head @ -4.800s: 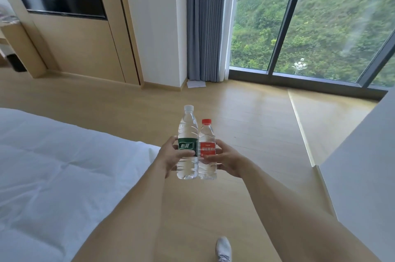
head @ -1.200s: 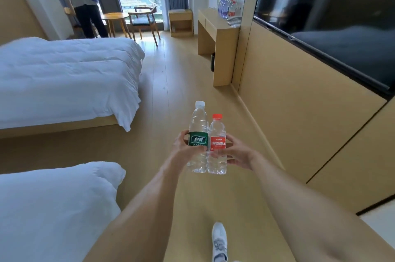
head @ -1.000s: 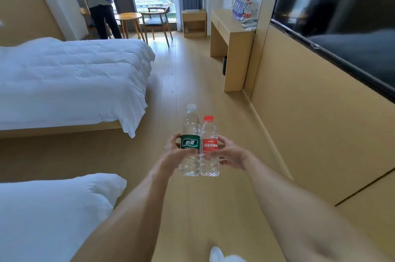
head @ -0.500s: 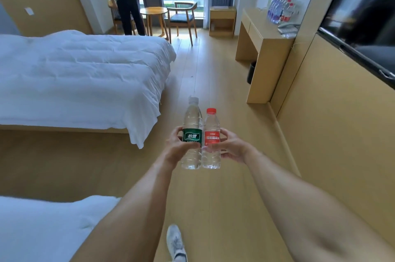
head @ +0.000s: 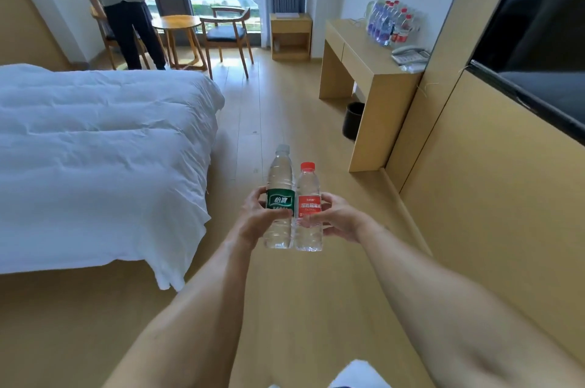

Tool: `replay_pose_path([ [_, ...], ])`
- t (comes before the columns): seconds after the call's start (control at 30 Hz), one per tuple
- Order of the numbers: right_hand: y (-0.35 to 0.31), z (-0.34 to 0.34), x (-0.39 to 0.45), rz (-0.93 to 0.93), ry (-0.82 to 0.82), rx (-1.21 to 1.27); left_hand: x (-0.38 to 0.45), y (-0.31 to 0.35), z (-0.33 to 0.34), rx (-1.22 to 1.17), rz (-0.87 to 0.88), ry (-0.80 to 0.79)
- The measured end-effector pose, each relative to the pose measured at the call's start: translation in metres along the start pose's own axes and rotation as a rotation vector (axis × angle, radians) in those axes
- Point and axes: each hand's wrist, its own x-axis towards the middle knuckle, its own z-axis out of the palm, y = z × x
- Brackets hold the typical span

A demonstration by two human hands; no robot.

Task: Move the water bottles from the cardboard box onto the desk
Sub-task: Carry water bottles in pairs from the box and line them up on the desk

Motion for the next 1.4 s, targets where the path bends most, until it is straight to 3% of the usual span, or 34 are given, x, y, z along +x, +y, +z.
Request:
replay_pose_path([
  [0.37, -0.071, -0.049, 0.173, -0.005, 0.007, 0.069, 0.191, 0.038, -0.016, 0.039, -0.009, -0.02],
  [0.93, -0.234, -0.172, 0.468, 0.016, -0.162, 0.049, 0.511, 0.138, -0.003, 0.055, -0.042, 0.132],
  [1.4, -0.307, -0.264, 0.662, 0.083, 0.094, 0.053, 0.781, 0.171, 0.02, 0.017, -0.101, -0.089],
])
